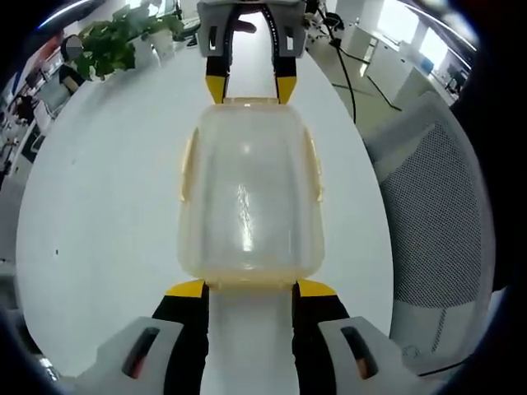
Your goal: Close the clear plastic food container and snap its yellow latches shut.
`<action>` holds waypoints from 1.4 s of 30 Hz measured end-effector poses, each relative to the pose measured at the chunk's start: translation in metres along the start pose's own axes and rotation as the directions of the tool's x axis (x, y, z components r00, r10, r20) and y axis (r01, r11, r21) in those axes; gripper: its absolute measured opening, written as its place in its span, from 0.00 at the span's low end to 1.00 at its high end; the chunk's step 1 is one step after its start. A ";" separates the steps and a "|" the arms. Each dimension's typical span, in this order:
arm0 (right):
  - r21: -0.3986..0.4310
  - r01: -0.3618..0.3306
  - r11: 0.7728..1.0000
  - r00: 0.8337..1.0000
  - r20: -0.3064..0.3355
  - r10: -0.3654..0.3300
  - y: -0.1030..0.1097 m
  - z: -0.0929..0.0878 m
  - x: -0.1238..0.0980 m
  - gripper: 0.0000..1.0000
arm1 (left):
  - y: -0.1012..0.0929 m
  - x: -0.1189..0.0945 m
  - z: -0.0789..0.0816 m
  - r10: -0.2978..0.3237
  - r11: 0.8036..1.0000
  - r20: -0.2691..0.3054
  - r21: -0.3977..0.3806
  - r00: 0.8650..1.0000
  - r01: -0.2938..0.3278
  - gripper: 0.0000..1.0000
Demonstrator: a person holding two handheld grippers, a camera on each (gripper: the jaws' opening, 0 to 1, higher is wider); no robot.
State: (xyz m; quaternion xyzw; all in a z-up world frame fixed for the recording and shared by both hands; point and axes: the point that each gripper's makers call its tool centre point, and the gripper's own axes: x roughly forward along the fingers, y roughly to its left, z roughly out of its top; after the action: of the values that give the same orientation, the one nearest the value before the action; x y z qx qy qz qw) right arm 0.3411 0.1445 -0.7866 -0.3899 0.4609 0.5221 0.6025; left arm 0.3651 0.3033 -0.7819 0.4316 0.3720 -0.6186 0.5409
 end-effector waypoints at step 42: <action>0.074 0.024 0.997 0.999 0.024 -0.026 0.003 -0.009 -0.010 0.37 | -0.004 -0.006 -0.009 0.018 0.997 -0.056 -0.068 0.998 -0.022 0.36</action>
State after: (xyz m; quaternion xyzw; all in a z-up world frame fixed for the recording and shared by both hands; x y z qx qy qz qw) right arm 0.3368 0.1333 -0.7799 -0.3667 0.4675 0.5019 0.6286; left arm 0.3626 0.3140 -0.7795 0.4333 0.4035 -0.5878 0.5513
